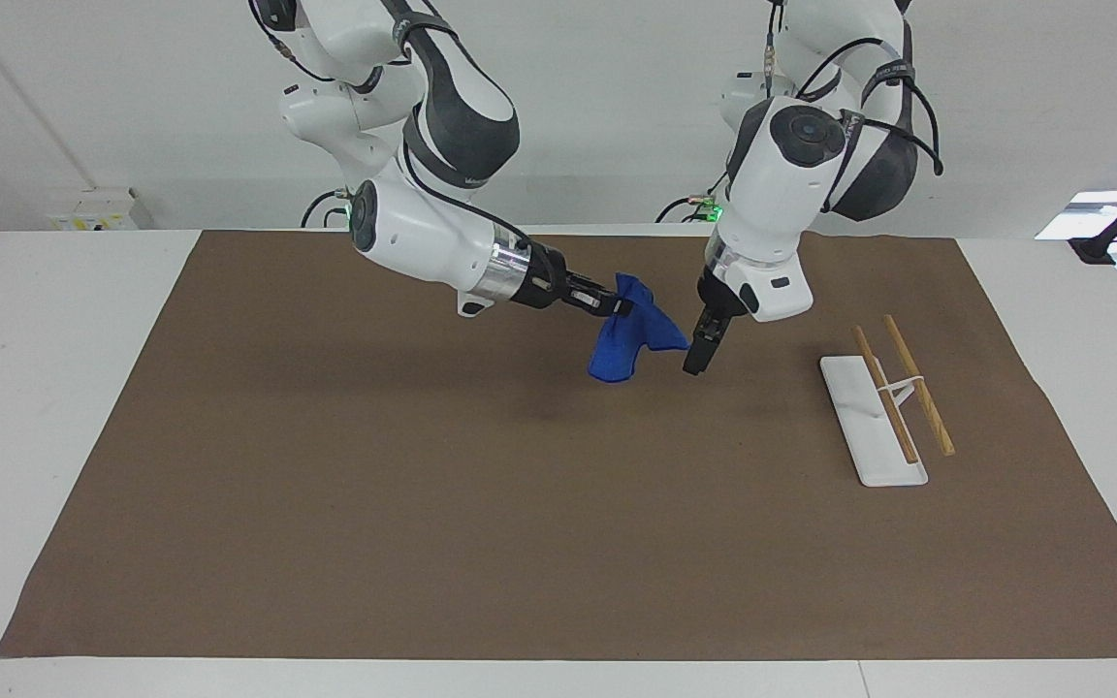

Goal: Right arm passes towel to left arm to hang
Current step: 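Carry the towel toward center while the left gripper reaches toward it, then grasp the towel with the left gripper while the right gripper opens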

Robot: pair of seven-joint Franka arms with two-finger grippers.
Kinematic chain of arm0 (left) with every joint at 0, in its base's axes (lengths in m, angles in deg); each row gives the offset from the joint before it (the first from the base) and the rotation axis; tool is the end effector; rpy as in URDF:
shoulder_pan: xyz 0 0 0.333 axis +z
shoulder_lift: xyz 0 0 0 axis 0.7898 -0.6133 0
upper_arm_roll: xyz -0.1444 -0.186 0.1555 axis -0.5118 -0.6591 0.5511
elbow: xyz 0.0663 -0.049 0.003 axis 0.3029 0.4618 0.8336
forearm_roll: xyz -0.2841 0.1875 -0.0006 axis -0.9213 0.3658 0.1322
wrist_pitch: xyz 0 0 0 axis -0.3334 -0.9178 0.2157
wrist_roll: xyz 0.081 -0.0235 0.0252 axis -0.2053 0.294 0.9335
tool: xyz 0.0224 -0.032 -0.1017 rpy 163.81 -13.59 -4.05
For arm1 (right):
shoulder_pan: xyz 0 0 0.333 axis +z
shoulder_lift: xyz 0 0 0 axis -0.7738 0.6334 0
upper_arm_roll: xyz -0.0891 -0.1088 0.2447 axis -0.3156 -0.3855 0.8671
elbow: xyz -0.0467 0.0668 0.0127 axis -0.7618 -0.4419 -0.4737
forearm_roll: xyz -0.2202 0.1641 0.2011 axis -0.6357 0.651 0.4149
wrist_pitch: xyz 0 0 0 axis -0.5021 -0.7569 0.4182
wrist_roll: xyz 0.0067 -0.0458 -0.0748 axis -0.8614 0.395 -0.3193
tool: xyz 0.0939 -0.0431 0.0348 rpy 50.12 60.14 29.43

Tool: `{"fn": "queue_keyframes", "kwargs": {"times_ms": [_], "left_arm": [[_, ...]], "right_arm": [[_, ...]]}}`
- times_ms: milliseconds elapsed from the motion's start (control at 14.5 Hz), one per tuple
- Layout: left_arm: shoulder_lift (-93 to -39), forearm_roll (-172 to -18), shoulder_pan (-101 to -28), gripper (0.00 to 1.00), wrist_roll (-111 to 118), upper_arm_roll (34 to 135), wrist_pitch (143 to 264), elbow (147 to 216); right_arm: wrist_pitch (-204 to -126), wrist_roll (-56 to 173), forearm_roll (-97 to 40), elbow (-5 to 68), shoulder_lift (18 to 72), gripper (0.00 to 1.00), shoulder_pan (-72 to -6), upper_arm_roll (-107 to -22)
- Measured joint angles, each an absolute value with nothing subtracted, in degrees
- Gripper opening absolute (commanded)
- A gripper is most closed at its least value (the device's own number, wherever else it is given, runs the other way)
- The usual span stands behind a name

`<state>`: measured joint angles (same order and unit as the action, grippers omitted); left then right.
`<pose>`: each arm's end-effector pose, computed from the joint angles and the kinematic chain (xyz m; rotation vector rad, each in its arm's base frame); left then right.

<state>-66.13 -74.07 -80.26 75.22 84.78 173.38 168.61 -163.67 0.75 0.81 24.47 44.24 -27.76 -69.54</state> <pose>0.4798 -0.2907 0.4820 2.6825 1.4815 -0.0706 0.5172 0.2996 0.4732 -2.0467 0.9456 0.6322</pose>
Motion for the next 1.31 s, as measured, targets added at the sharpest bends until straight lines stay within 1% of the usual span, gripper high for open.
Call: {"fn": "queue_keyframes", "kwargs": {"times_ms": [69,277,346,415,484,553,622,1106,1176,1245,1314], "left_arm": [[-66.12,-74.16,-80.76,0.76,75.64,84.73,173.4,168.8],[-66.11,-75.73,-81.33,0.69,76.55,84.74,173.41,169.17],[-66.1,-75.92,-81.44,0.55,77.0,84.74,173.41,169.26],[-66.09,-76.0,-81.68,0.25,77.55,84.75,173.41,169.32],[-66.07,-76.03,-81.97,0.09,78.3,84.74,173.41,169.35],[-66.04,-76.04,-82.17,0.01,78.92,84.73,173.41,169.37],[-66.01,-76.04,-82.26,0.0,79.12,84.73,173.41,169.38],[-65.89,-76.05,-82.28,0.0,79.24,84.77,173.42,169.46],[-65.88,-76.05,-82.28,0.0,79.24,84.78,173.42,169.46],[-65.88,-76.05,-82.28,0.0,79.24,84.8,173.43,169.46],[-65.87,-76.05,-82.28,0.0,79.24,84.81,173.45,169.46]], "right_arm": [[-163.68,0.75,0.81,24.47,44.24,0.0,-27.77,-69.54],[-163.68,0.75,0.81,24.47,44.23,0.0,-27.77,-69.54],[-163.68,0.75,0.81,24.47,44.23,0.0,-27.77,-69.54],[-163.68,0.75,0.81,24.47,44.23,0.0,-27.77,-69.54],[-163.68,0.75,0.81,24.47,44.23,0.0,-27.78,-69.54],[-163.68,0.75,0.81,24.47,44.23,0.0,-27.78,-69.54],[-163.68,0.75,0.81,24.47,44.23,0.0,-27.78,-69.54],[-163.68,0.75,0.81,24.47,44.23,0.0,-27.78,-69.54],[-163.68,0.75,0.81,24.47,44.23,0.02,-27.78,-69.54],[-163.85,0.75,0.81,24.47,44.23,0.21,-27.77,-69.54],[-164.45,0.75,0.81,24.47,44.23,0.59,-27.77,-69.54]]}}
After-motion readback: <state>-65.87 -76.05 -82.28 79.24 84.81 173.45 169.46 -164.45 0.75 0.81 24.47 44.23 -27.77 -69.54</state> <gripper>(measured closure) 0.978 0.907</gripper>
